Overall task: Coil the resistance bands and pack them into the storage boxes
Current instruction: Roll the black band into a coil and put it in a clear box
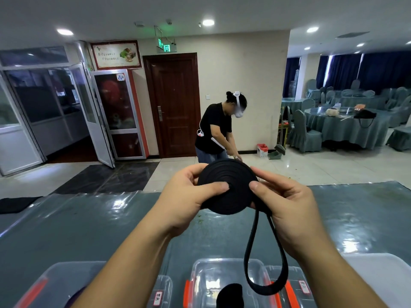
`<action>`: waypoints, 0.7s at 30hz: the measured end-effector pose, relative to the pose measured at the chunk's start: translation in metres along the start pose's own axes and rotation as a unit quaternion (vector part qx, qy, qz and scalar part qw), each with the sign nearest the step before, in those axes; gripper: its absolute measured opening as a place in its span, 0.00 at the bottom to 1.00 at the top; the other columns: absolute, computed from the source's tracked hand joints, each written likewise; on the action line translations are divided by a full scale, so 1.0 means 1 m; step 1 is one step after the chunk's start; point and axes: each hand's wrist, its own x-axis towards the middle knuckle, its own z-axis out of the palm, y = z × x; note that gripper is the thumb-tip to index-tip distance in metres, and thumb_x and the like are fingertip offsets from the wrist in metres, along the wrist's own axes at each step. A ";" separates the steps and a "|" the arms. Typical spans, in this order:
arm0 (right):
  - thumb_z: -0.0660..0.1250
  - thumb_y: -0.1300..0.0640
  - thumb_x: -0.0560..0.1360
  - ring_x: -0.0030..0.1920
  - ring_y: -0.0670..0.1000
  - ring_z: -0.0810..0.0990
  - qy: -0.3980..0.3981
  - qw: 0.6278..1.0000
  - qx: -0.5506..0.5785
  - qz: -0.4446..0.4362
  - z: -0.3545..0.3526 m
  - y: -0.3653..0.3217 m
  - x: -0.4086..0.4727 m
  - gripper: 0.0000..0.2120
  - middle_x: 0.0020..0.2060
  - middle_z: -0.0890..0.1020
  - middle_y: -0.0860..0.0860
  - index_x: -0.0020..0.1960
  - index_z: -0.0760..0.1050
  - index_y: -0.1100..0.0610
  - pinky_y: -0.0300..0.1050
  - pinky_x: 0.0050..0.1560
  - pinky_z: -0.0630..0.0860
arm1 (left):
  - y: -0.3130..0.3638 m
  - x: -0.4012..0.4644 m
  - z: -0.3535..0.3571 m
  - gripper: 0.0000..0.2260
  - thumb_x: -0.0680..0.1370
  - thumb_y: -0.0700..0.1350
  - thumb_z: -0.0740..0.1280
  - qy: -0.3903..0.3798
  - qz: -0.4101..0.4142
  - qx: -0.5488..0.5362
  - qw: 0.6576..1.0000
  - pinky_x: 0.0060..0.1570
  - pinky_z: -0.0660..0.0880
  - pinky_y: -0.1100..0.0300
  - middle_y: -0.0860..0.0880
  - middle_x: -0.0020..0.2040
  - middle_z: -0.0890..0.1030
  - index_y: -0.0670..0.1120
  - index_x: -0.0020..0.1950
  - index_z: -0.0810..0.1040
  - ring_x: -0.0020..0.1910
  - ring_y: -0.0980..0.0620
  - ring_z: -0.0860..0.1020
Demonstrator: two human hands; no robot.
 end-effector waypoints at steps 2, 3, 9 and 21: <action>0.72 0.66 0.74 0.47 0.53 0.88 0.013 1.000 0.025 -0.006 0.003 0.000 0.000 0.14 0.46 0.89 0.56 0.56 0.85 0.55 0.43 0.45 0.85 | -0.004 -0.001 0.006 0.15 0.74 0.30 0.72 0.015 -0.002 -0.044 0.999 0.43 0.82 0.56 0.39 0.51 0.87 0.40 0.60 0.81 0.47 0.45 0.86; 0.71 0.67 0.74 0.47 0.52 0.88 0.015 1.000 0.025 -0.009 0.003 -0.001 0.000 0.14 0.46 0.89 0.55 0.56 0.85 0.55 0.42 0.45 0.84 | -0.006 -0.002 0.008 0.15 0.75 0.31 0.72 0.016 -0.007 -0.054 0.998 0.43 0.82 0.56 0.40 0.51 0.87 0.40 0.60 0.81 0.47 0.44 0.86; 0.72 0.70 0.74 0.51 0.50 0.88 -0.113 0.982 -0.147 -0.022 -0.013 -0.019 0.004 0.15 0.46 0.89 0.50 0.53 0.87 0.53 0.37 0.50 0.82 | 0.000 -0.004 -0.012 0.16 0.70 0.37 0.77 -0.110 -0.086 0.096 0.986 0.47 0.82 0.55 0.35 0.51 0.86 0.39 0.58 0.84 0.46 0.44 0.85; 0.72 0.70 0.74 0.49 0.48 0.88 -0.032 0.996 -0.076 -0.038 -0.008 -0.013 0.002 0.16 0.46 0.89 0.48 0.55 0.85 0.51 0.37 0.48 0.82 | -0.005 -0.004 0.006 0.12 0.76 0.33 0.72 -0.032 -0.056 0.016 0.998 0.41 0.81 0.59 0.41 0.48 0.87 0.39 0.59 0.83 0.44 0.47 0.86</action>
